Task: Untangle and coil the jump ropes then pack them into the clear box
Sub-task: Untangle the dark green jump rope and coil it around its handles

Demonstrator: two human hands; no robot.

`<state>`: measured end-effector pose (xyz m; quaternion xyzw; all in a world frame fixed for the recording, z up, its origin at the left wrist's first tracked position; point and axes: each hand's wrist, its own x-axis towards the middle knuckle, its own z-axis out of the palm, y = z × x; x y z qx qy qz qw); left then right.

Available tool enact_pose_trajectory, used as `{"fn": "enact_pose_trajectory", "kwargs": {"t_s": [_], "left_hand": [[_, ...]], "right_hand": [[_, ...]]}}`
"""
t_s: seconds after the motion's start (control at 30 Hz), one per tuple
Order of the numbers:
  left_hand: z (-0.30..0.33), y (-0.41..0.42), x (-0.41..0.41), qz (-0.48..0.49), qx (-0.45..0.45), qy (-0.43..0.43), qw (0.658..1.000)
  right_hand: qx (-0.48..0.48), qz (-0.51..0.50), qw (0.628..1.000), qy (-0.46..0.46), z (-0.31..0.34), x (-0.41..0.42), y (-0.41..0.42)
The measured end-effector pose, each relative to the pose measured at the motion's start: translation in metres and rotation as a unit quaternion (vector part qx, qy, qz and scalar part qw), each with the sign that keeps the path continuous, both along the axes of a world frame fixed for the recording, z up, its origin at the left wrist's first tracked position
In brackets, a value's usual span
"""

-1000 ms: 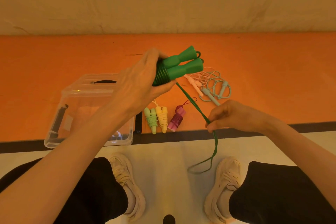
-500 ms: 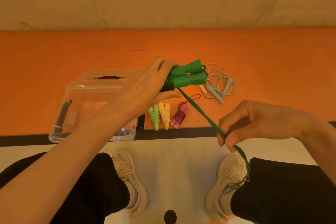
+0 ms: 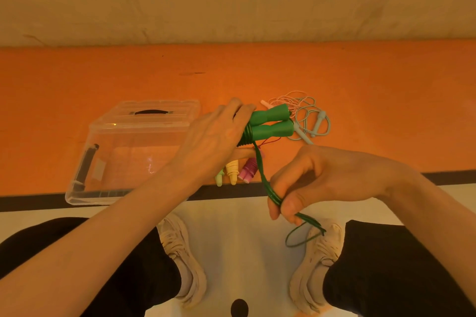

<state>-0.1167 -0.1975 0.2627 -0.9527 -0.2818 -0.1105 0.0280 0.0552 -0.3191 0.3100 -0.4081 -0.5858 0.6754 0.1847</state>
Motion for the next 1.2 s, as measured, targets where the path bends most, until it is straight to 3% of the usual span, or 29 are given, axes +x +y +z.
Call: {"fn": "enact_pose_trajectory", "kwargs": {"t_s": [0.3, 0.43, 0.5, 0.67, 0.77, 1.0, 1.2], "left_hand": [[0.011, 0.015, -0.008, 0.021, 0.02, -0.063, 0.998], [0.013, 0.025, -0.017, 0.028, 0.024, -0.074, 0.997], [0.014, 0.026, -0.019, 0.023, 0.024, -0.079, 0.996], [0.012, 0.021, -0.019, 0.013, 0.031, -0.05, 0.998], [0.012, 0.019, -0.018, 0.003, 0.038, -0.034, 0.999], [0.01, 0.012, -0.011, -0.039, 0.045, -0.016, 0.998], [0.007, 0.01, -0.008, -0.072, 0.042, -0.009, 0.996]], "right_hand": [[-0.018, -0.056, 0.995, 0.079, 0.012, 0.038, -0.013], [-0.016, -0.068, 0.998, -0.01, 0.013, 0.071, -0.025], [0.015, -0.111, 0.992, -0.064, 0.013, 0.089, -0.031], [0.054, -0.236, 0.965, -0.102, 0.017, 0.118, -0.036], [0.097, -0.342, 0.928, -0.115, 0.022, 0.122, -0.029], [0.346, -0.467, 0.798, -0.16, 0.033, 0.09, 0.016], [0.389, -0.516, 0.748, -0.153, 0.025, 0.075, 0.055]]}}
